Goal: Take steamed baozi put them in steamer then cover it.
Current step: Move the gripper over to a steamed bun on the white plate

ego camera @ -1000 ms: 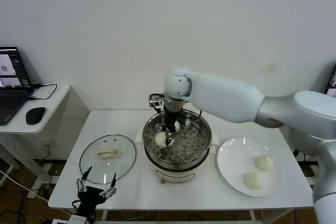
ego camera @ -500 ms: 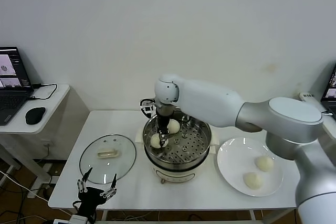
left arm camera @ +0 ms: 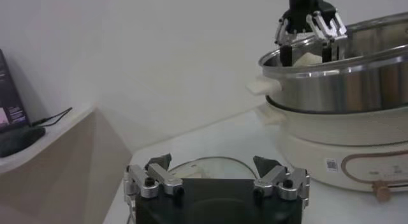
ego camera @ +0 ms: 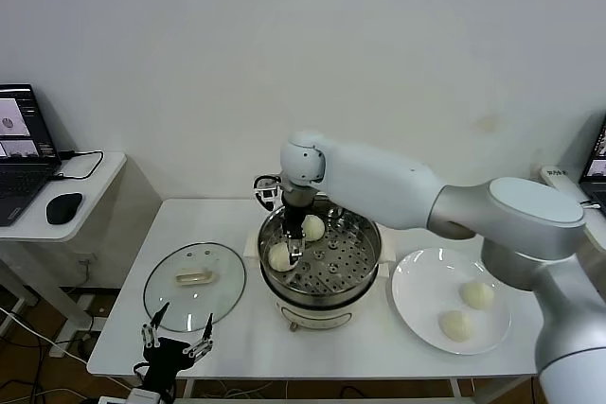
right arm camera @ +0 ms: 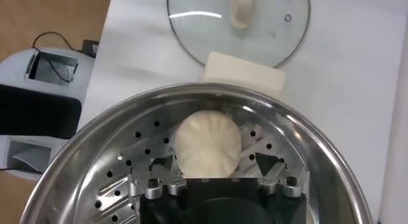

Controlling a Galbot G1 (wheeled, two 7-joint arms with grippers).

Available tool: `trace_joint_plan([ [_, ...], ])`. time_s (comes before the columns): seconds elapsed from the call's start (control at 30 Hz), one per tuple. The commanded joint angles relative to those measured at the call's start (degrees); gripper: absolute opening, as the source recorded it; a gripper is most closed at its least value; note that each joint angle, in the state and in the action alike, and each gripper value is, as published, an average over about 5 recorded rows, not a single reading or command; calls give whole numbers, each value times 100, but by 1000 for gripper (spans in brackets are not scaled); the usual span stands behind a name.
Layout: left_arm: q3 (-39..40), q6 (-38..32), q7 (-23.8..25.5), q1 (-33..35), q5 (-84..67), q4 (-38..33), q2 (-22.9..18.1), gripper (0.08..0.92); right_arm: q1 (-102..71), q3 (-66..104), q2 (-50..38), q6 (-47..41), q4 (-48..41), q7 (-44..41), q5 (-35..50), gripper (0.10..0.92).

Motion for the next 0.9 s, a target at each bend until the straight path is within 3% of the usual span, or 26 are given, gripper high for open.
trace_joint_plan([
  [0.03,-16,13,19,25,7,-34,-3,823,577,373,-1418,74,1085,-149,45,823],
  [0.3,-37,21,43,94,-8,-9,13,823,787,663,-3151,377,2038,-439,-100,823],
  [0.53,-26,33,65,161,-5,31,57,823,-140,1201,-4664,674,2781,-578,-656,823],
  [0.9,11,67,73,261,37,69,58,823,-2677,2606,-5425,1045,3199,-581,-1858,823],
])
